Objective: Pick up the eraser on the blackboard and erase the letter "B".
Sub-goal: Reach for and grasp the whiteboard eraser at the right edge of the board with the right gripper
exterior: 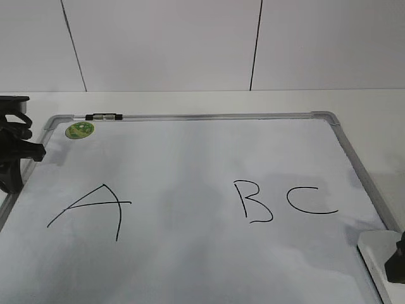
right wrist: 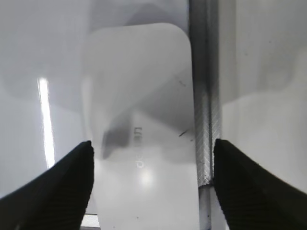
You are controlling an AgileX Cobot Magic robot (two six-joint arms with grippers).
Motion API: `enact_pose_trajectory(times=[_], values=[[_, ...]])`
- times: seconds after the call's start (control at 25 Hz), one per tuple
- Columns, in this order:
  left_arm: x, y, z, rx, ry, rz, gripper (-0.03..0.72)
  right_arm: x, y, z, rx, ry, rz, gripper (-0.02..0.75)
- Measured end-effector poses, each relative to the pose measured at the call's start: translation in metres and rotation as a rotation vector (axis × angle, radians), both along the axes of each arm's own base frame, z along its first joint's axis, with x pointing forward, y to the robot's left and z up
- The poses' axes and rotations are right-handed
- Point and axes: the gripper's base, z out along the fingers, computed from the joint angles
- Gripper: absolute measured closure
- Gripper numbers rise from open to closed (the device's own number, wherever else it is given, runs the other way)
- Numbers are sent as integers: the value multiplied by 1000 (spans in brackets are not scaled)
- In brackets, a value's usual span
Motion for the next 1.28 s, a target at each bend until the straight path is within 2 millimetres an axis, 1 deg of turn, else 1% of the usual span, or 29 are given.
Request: enact_pose_trajectory(times=[0.08, 0.2, 0.28, 0.52, 0.76, 1.08, 1.28], values=[[0, 0, 0, 0, 0, 0, 669, 0, 1, 0, 6, 0, 1, 130], [0, 0, 0, 0, 0, 0, 669, 0, 1, 0, 17, 2, -6, 78], [0, 0, 0, 0, 0, 0, 669, 0, 2, 0, 24, 4, -4, 68], [0, -1, 0, 0, 0, -2, 669, 3, 4, -9, 35, 52, 8, 67], [0, -1, 0, 0, 0, -2, 669, 15, 5, -7, 31, 71, 30, 67], [0, -1, 0, 0, 0, -2, 669, 18, 6, -23, 26, 203, 54, 68], [0, -1, 0, 0, -2, -2, 669, 21, 7, -18, 30, 212, 61, 94]])
